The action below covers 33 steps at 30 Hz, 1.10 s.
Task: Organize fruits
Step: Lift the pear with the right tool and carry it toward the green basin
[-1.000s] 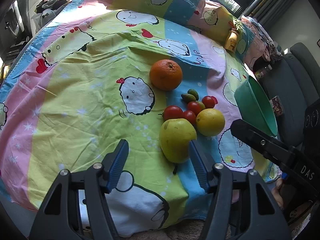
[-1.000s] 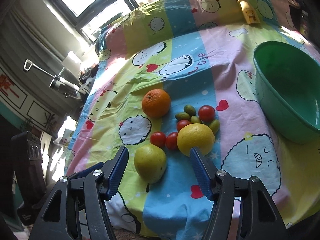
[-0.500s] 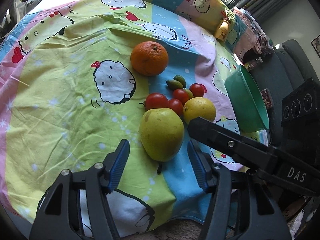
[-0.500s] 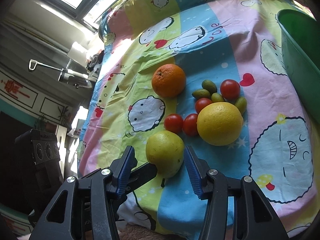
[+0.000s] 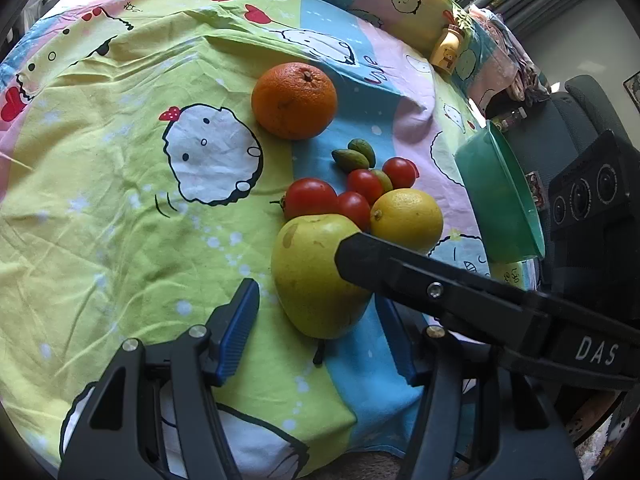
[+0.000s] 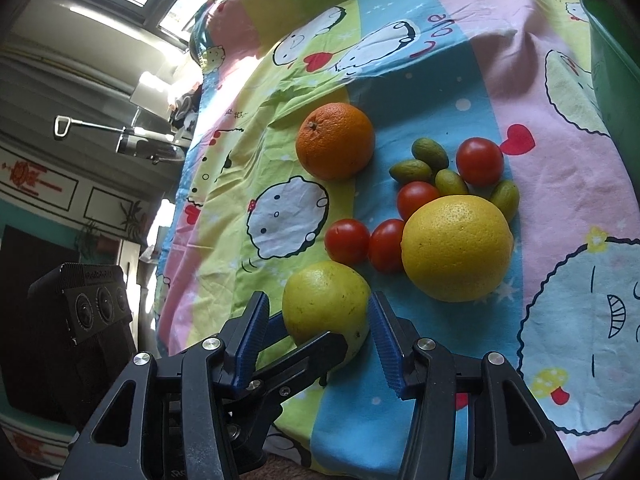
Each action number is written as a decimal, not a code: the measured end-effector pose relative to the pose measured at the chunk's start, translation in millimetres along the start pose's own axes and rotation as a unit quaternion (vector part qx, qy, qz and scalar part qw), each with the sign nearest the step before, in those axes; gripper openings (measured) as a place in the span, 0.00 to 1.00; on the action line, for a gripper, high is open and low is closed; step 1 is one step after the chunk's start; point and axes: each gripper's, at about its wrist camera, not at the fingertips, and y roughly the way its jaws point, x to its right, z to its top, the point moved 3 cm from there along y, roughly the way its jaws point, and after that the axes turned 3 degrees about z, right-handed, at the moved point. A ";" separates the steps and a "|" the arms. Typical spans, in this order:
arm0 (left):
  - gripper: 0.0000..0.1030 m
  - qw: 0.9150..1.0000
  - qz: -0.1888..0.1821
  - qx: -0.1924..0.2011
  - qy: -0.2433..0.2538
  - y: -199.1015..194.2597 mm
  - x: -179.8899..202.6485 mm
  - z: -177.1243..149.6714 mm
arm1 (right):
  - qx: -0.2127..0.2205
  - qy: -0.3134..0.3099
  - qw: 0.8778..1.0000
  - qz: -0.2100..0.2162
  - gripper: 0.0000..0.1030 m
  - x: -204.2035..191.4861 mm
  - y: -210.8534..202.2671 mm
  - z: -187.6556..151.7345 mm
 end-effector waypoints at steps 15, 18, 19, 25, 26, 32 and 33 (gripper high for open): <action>0.65 1.000 0.011 0.010 0.015 3.9 1.9 1.5 | -0.022 0.016 1.000 0.007 0.52 9.4 11.8 2.0; 0.64 1.000 0.012 0.014 0.020 3.5 2.6 0.9 | -0.026 0.012 1.000 0.011 0.52 9.3 13.3 2.3; 0.63 1.000 0.012 0.017 0.023 3.3 2.9 0.8 | -0.025 0.010 1.000 0.012 0.52 9.6 13.5 2.4; 0.53 0.999 0.009 0.022 0.038 1.4 7.6 -0.7 | -0.022 -0.001 1.000 0.010 0.53 4.4 13.6 -0.8; 0.53 0.999 0.008 0.022 0.039 1.6 8.1 -0.7 | -0.022 0.001 1.000 0.008 0.53 4.7 13.0 -1.0; 0.53 0.998 0.005 0.037 0.057 -11.8 26.5 4.5 | 0.008 -0.001 1.000 0.016 0.53 0.1 -7.2 -0.2; 0.53 0.997 0.005 0.044 0.064 -15.9 32.5 7.1 | 0.016 -0.004 1.000 0.017 0.53 -2.0 -14.3 0.5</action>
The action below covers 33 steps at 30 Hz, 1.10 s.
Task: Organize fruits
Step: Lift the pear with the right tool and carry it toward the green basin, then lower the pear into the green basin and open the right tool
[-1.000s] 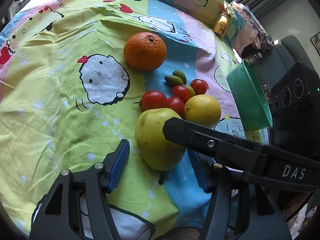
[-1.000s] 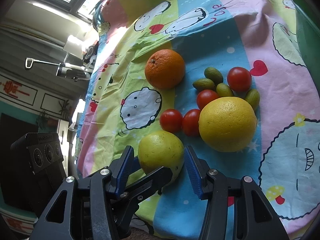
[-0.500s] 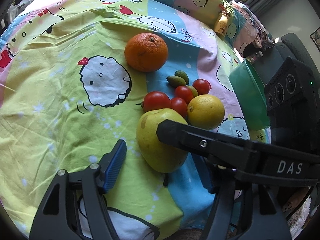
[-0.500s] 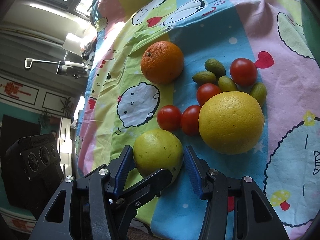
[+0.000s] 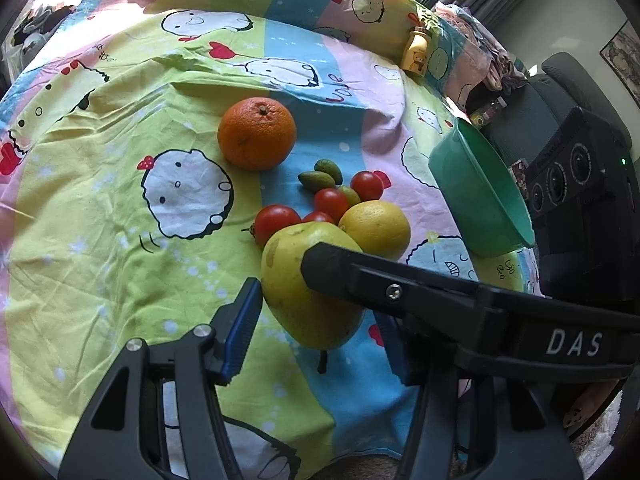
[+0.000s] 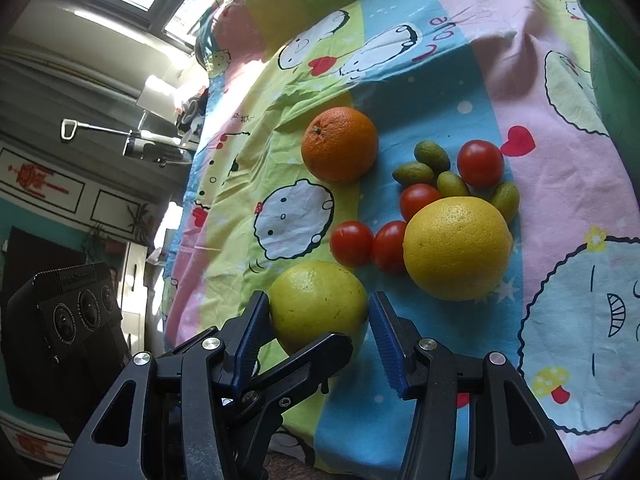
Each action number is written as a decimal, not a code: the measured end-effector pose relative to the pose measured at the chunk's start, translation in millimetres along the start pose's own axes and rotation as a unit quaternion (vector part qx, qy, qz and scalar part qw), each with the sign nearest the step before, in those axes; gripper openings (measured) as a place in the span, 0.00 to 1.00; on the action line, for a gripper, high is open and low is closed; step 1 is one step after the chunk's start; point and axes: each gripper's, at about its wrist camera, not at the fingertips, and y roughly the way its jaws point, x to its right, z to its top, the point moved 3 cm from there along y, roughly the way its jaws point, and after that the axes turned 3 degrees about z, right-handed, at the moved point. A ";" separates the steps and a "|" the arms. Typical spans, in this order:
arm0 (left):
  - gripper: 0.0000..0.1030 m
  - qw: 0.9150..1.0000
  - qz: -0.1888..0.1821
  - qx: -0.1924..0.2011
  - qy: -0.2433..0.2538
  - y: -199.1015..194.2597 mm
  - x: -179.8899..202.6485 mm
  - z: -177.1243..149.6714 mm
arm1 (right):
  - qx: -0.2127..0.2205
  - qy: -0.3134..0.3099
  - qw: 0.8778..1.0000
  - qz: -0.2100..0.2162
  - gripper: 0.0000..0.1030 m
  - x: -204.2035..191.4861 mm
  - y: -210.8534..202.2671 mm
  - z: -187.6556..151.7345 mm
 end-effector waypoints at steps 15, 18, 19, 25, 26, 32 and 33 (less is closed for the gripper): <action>0.53 0.994 -0.034 0.046 0.090 -18.2 83.4 44.6 | 0.111 -0.011 0.994 -0.010 0.53 -2.1 -101.8 25.7; 0.53 0.992 -0.042 0.050 0.105 -18.8 102.5 53.5 | 0.130 -0.003 0.991 -0.013 0.53 3.6 -122.1 31.8; 0.53 0.992 -0.046 0.051 0.109 -18.2 108.3 56.1 | 0.135 -0.002 0.991 -0.014 0.53 5.6 -127.9 34.0; 0.53 0.987 -0.066 0.049 0.136 -14.2 140.7 68.7 | 0.166 0.010 0.986 -0.028 0.53 18.1 -161.7 41.8; 0.53 0.987 -0.069 0.046 0.140 -13.4 145.7 70.1 | 0.170 0.013 0.985 -0.030 0.53 20.8 -165.9 42.5; 0.53 0.982 -0.083 0.048 0.160 -9.2 176.1 80.5 | 0.191 0.025 0.980 -0.041 0.53 31.5 -193.2 47.7; 0.53 0.982 -0.086 0.046 0.163 -6.7 181.7 82.8 | 0.195 0.026 0.980 -0.043 0.53 33.7 -197.4 49.5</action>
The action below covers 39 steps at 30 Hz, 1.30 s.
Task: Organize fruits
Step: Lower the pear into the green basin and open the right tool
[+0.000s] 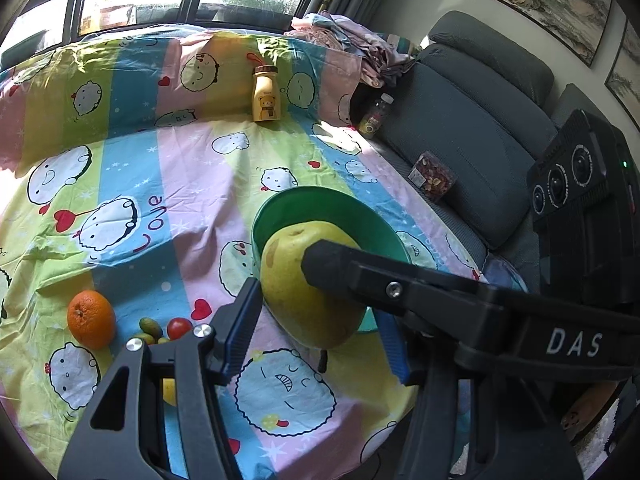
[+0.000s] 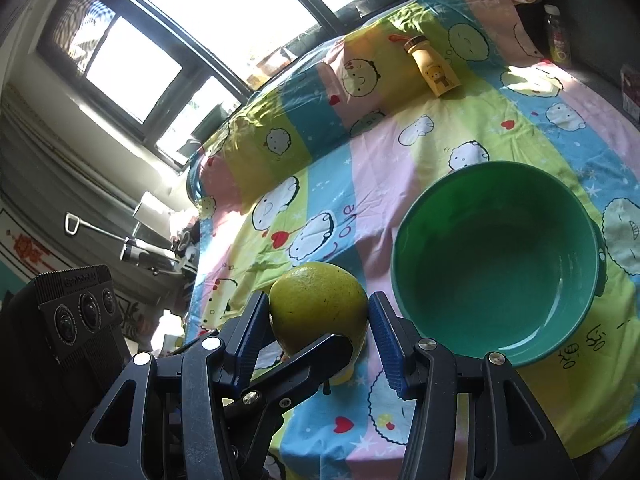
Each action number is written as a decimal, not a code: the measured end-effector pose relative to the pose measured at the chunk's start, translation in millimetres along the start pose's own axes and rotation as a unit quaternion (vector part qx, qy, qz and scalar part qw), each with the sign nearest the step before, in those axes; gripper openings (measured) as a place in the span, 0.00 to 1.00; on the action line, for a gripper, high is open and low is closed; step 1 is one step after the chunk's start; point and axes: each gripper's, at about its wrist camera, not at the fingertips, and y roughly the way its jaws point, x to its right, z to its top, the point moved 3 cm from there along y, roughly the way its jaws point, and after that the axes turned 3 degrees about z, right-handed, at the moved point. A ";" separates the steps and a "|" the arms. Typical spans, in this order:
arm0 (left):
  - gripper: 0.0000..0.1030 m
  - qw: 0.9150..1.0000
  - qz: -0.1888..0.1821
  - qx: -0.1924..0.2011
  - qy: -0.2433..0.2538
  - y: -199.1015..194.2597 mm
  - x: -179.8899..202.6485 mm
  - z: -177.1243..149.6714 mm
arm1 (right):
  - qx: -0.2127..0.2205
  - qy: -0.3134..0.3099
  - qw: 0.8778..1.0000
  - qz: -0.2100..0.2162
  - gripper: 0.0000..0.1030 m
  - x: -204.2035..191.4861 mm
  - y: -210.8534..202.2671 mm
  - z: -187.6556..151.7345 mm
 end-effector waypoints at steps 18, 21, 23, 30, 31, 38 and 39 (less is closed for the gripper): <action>0.54 0.995 -0.053 -0.083 -0.025 105.8 35.1 25.5 | 0.020 0.030 0.996 -0.087 0.53 80.1 -5.2 45.4; 0.54 0.994 -0.041 -0.096 -0.025 118.7 32.1 21.0 | 0.007 0.041 0.995 -0.090 0.53 93.5 6.6 43.7; 0.54 0.993 -0.033 -0.109 -0.025 127.3 29.9 17.3 | -0.001 0.050 0.995 -0.092 0.53 102.3 14.3 41.6; 0.54 0.991 -0.013 -0.133 -0.011 145.4 24.7 4.7 | -0.023 0.073 0.992 -0.096 0.53 121.3 30.3 32.0; 0.54 0.991 -0.009 -0.135 -0.009 146.6 25.0 3.7 | -0.025 0.075 0.992 -0.098 0.53 122.9 32.0 31.0; 0.54 0.988 0.007 -0.154 -0.005 155.0 25.1 0.4 | -0.036 0.092 0.990 -0.097 0.53 131.9 38.5 26.9; 0.54 0.987 0.010 -0.159 -0.005 157.1 25.6 0.1 | -0.039 0.096 0.990 -0.097 0.53 133.5 39.4 26.6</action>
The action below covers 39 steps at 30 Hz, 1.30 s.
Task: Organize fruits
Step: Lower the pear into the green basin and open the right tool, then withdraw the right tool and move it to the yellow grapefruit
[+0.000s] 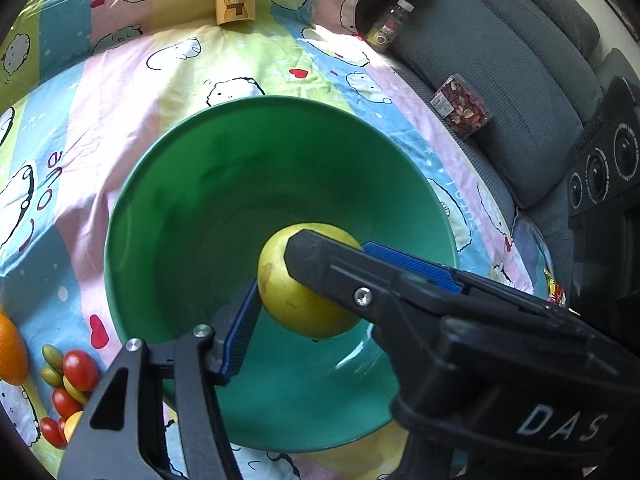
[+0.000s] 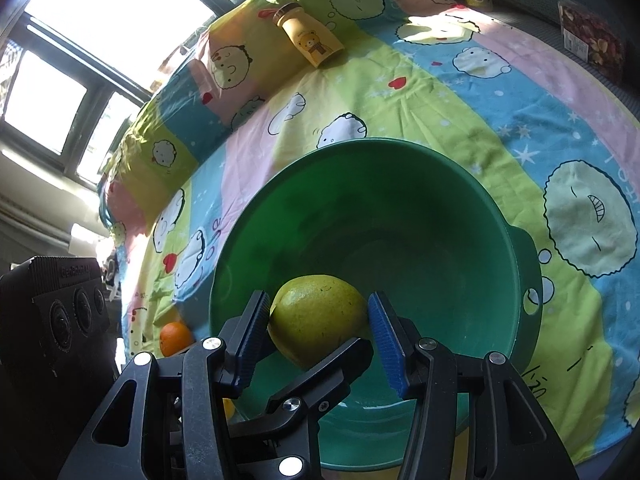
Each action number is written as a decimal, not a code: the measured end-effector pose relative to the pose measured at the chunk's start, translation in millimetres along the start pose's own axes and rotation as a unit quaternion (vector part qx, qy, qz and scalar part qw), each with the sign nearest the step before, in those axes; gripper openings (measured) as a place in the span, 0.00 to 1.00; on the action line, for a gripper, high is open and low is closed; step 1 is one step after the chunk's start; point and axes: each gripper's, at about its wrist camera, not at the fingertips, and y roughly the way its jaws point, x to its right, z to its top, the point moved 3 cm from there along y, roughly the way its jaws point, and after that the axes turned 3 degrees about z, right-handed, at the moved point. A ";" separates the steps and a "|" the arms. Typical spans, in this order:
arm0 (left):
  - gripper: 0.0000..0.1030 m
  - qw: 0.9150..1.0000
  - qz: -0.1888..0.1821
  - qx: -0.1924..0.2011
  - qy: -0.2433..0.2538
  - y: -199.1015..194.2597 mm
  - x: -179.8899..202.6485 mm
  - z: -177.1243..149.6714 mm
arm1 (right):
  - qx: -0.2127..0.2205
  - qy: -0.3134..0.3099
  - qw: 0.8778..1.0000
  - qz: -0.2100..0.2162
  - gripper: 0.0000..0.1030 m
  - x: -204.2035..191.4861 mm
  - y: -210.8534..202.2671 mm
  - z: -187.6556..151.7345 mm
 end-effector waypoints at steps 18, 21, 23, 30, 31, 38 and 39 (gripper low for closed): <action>0.55 0.998 0.026 -0.046 -0.017 10.1 -5.4 -11.3 | -0.039 0.017 0.999 -0.013 0.53 3.7 13.6 -10.0; 0.55 0.998 0.031 -0.051 -0.025 7.2 -6.1 -13.5 | -0.046 0.020 0.999 -0.010 0.53 2.4 13.0 -13.2; 0.55 0.998 0.037 -0.051 -0.027 4.5 -5.7 -13.9 | -0.051 0.025 0.998 -0.004 0.53 2.4 12.7 -13.5; 0.54 0.998 0.035 -0.044 -0.029 0.4 -8.3 -15.9 | -0.052 0.028 0.998 0.003 0.53 1.8 14.9 -15.3; 0.54 0.998 0.025 -0.046 -0.032 -0.6 -9.4 -15.4 | -0.051 0.029 0.998 0.002 0.53 1.8 13.6 -15.1; 0.72 1.000 -0.009 0.011 -0.016 -45.0 1.7 -13.7 | 0.012 0.013 1.000 0.007 0.81 -10.2 -22.9 -7.2; 0.74 1.000 -0.015 0.020 -0.017 -54.3 1.1 -13.4 | 0.020 0.011 1.000 0.008 0.81 -13.4 -29.8 -5.9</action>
